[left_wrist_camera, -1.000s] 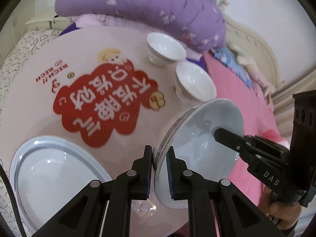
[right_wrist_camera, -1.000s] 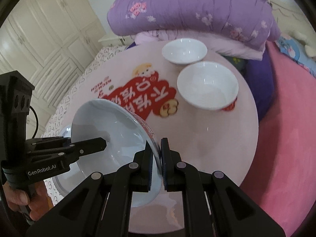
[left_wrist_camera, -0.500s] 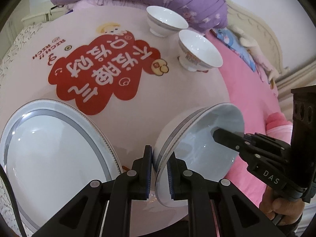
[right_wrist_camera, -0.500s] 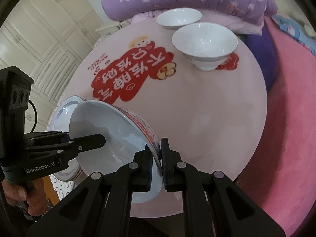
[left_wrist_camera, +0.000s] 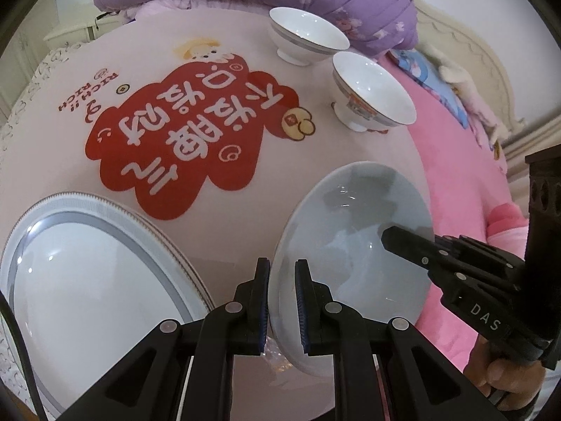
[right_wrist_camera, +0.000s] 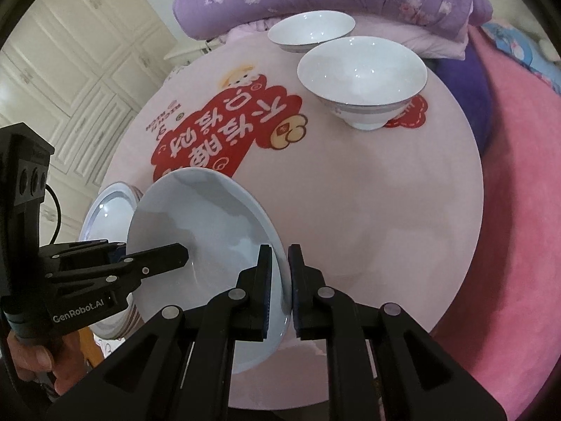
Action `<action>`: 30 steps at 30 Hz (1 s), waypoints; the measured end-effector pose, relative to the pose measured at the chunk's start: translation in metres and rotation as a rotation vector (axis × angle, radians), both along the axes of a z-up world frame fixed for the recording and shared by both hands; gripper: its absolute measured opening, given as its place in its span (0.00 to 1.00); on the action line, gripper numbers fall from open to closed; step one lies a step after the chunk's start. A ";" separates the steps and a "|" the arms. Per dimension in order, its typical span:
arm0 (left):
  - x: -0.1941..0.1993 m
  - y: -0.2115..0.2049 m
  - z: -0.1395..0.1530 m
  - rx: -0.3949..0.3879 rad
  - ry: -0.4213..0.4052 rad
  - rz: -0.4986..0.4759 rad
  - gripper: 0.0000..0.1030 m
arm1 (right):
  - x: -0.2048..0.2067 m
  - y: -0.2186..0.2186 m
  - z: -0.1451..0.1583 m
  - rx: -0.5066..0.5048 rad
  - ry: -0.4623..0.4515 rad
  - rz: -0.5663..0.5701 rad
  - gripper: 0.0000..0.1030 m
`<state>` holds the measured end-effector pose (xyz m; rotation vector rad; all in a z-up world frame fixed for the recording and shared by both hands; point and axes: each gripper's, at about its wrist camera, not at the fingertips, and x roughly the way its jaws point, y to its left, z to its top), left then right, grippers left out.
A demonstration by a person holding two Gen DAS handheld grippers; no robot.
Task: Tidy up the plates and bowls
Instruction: 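Lift the bowl with both tools and carry it toward the plate stack, then lower the bowl onto the table beside the plates and open both tools, then move both tools toward the next white bowl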
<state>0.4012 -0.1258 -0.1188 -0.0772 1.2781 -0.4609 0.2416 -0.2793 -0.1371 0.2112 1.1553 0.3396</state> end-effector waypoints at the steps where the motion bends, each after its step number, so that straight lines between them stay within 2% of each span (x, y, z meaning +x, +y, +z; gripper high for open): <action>1: 0.002 0.000 0.000 0.008 -0.007 0.003 0.10 | 0.001 -0.001 -0.001 0.004 0.001 -0.004 0.11; 4: 0.006 0.001 -0.001 0.011 -0.011 0.010 0.10 | 0.004 -0.001 -0.003 0.003 -0.001 -0.016 0.12; 8: 0.008 0.003 0.003 0.017 -0.031 0.012 0.18 | 0.005 -0.004 -0.005 0.026 -0.003 -0.023 0.14; 9: 0.008 0.003 0.005 0.022 -0.040 0.011 0.21 | 0.004 -0.005 -0.005 0.027 -0.005 -0.026 0.22; 10: 0.007 0.003 0.008 0.025 -0.054 0.009 0.32 | 0.004 -0.006 -0.004 0.032 -0.010 -0.033 0.36; 11: 0.006 0.004 0.011 0.024 -0.062 0.008 0.48 | 0.003 -0.007 -0.003 0.038 -0.017 -0.039 0.43; 12: 0.004 0.005 0.014 0.023 -0.079 0.012 0.56 | 0.002 -0.008 -0.002 0.046 -0.026 -0.046 0.57; 13: 0.002 0.007 0.019 0.022 -0.103 0.018 0.70 | 0.002 -0.009 0.000 0.055 -0.037 -0.052 0.70; 14: 0.000 0.009 0.023 0.022 -0.127 0.023 0.77 | 0.001 -0.011 0.002 0.064 -0.047 -0.058 0.75; 15: -0.002 0.011 0.027 0.025 -0.145 0.027 0.79 | 0.001 -0.013 0.005 0.073 -0.063 -0.066 0.79; 19: -0.010 0.023 0.046 0.018 -0.210 0.065 0.99 | -0.001 -0.022 0.016 0.087 -0.123 -0.118 1.00; 30: -0.054 0.058 0.099 -0.028 -0.436 0.172 0.99 | -0.018 -0.045 0.064 0.137 -0.323 -0.243 1.00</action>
